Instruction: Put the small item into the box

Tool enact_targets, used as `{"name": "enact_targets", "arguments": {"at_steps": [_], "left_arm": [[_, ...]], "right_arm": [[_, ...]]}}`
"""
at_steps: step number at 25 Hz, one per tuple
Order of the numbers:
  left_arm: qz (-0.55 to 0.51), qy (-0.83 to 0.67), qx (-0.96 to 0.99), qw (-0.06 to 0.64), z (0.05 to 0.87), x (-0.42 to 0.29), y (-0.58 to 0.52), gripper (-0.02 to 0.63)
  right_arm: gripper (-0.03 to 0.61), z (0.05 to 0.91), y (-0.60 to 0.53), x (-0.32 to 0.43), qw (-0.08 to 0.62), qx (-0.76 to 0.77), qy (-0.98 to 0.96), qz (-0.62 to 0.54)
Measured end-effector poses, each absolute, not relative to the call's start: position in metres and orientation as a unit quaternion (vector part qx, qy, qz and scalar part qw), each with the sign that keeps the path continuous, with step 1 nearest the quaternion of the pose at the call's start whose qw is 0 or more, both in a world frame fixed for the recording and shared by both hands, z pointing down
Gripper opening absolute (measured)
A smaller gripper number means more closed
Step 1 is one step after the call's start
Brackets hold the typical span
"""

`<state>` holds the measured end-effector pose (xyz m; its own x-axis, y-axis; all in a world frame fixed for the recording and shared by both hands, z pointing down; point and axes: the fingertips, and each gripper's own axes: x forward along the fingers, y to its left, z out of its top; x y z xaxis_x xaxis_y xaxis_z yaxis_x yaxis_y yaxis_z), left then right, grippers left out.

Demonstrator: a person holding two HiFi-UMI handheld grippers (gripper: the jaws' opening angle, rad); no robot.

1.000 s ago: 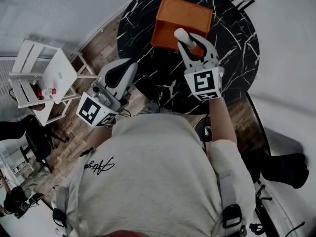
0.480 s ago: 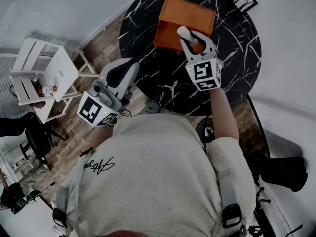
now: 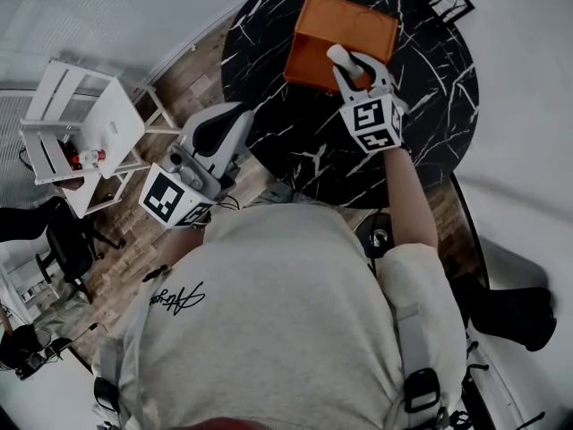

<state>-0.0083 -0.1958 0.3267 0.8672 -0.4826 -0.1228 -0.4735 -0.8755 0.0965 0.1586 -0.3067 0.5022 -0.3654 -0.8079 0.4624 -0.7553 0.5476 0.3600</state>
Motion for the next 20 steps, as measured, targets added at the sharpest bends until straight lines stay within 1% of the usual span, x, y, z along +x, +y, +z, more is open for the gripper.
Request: {"name": "enact_targets", "arguments": {"at_steps": [20], "left_arm": [[-0.061,-0.264,0.962,0.043,0.337,-0.016,-0.189,0.003]], "right_arm": [[0.135,0.553,-0.32,0.157,0.349,0.444,-0.825,-0.021]]}}
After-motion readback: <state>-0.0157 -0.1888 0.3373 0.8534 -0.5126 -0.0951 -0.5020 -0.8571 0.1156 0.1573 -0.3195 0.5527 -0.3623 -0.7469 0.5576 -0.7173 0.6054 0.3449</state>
